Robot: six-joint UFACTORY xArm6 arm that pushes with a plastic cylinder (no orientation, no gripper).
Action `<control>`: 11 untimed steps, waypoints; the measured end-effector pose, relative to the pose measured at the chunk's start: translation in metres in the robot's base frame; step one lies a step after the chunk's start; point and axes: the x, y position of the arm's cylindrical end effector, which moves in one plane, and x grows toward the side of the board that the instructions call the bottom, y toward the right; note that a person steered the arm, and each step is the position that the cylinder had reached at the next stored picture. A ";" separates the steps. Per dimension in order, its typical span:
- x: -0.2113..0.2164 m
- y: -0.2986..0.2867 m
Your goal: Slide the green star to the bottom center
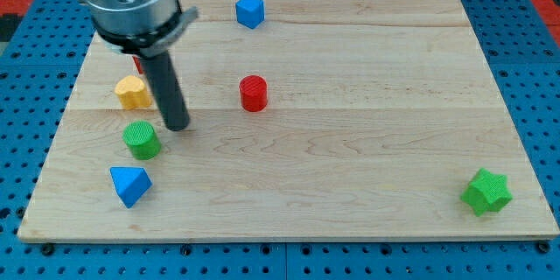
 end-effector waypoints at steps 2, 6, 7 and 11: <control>0.041 -0.051; 0.030 0.318; 0.041 0.409; 0.111 0.219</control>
